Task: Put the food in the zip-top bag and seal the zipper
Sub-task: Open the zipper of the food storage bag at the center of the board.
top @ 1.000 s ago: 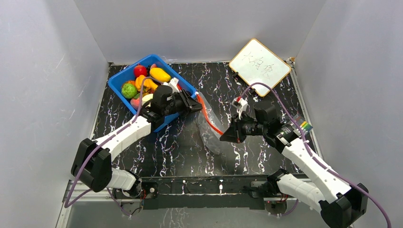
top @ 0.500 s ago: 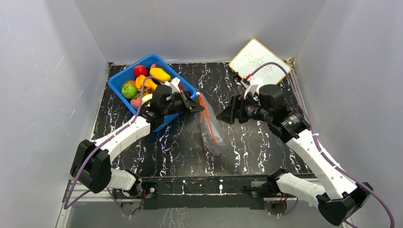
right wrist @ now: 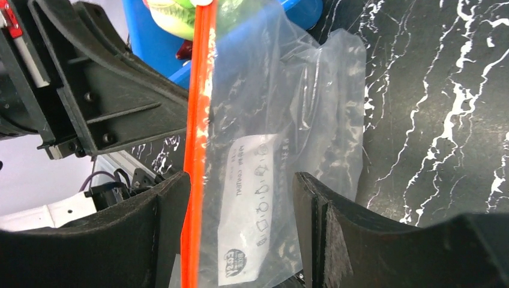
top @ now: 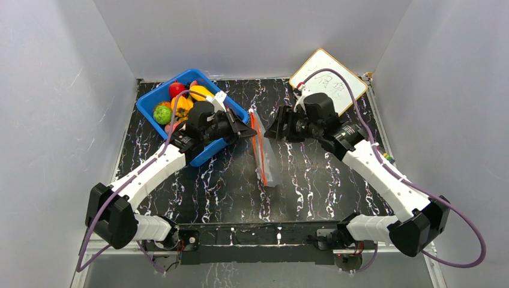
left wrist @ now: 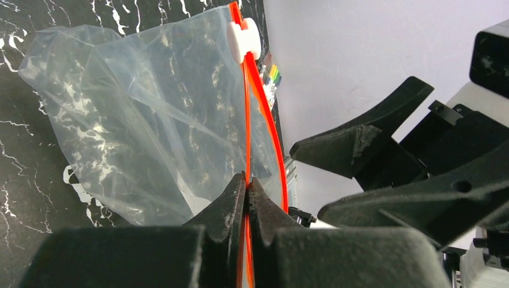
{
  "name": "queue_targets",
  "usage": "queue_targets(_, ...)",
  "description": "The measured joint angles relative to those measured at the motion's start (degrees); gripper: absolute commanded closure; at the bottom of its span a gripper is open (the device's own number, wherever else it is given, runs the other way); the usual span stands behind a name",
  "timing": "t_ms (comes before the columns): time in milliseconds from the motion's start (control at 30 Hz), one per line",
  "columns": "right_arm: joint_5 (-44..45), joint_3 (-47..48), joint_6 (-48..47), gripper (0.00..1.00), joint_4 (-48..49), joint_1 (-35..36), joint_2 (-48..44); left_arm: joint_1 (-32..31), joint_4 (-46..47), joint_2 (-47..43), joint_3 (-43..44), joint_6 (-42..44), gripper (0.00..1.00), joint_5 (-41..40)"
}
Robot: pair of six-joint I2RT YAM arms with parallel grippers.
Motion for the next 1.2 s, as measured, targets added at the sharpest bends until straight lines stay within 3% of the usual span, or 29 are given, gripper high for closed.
queue_targets(433, 14.5, 4.6, 1.3, 0.39, -2.3, 12.3, 4.6, 0.0, -1.8, 0.0, 1.3, 0.1, 1.00, -0.6)
queue_targets(500, 17.0, 5.1, 0.6, 0.46, -3.4, 12.8, 6.3, 0.0, -1.7, 0.0, 1.3, -0.1, 1.00, -0.5)
queue_targets(833, 34.8, 5.6, -3.1, 1.00, -9.8, 12.9, 7.1, -0.1, -7.0, -1.2, 2.4, 2.5, 1.00, -0.6)
queue_targets(1067, 45.0, 5.6, -4.2, 1.00, -12.9, 12.9, 1.1, -0.3, -21.4, 1.0, 14.5, 12.6, 1.00, -3.7)
queue_targets(1200, 45.7, 5.4, -4.1, 1.00, -13.9, 12.9, -0.4, -0.3, -25.0, 2.4, 18.9, 16.5, 0.97, -4.1)
